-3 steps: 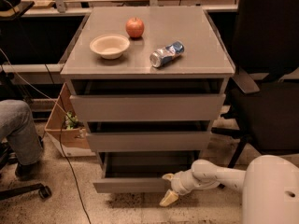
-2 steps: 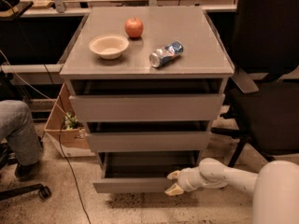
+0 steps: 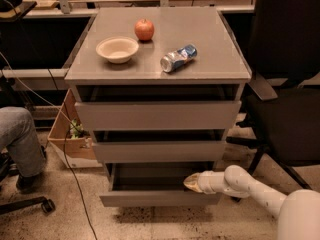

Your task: Open bottom drawer

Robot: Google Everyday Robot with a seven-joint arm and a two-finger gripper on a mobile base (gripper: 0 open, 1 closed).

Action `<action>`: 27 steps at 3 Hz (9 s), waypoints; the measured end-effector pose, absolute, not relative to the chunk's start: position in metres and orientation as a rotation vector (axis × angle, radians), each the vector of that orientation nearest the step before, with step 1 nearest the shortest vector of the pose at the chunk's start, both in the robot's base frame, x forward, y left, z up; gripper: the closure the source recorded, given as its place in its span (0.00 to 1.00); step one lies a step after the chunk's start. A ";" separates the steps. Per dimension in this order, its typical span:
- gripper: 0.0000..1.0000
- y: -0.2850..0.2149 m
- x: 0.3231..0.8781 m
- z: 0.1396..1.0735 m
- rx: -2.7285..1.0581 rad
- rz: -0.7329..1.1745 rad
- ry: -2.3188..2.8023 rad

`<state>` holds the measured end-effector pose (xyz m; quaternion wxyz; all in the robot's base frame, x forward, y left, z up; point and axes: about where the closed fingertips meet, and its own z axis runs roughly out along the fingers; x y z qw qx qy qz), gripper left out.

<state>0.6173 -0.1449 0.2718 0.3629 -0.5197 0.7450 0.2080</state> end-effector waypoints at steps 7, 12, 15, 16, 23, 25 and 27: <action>1.00 -0.118 0.674 0.175 -1.385 0.662 2.033; 1.00 -0.049 0.604 0.126 -1.569 0.792 2.025; 1.00 -0.036 0.534 0.104 -1.687 0.959 2.062; 1.00 -0.036 0.515 0.111 -1.670 1.060 2.039; 1.00 -0.150 0.520 0.237 -1.396 0.913 1.845; 1.00 -0.221 0.557 0.316 -1.436 0.578 1.819; 0.85 -0.232 0.569 0.351 -1.474 0.438 1.793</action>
Offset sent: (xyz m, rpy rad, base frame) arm 0.0329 0.0049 -0.0057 -0.0078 -0.0358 -0.0262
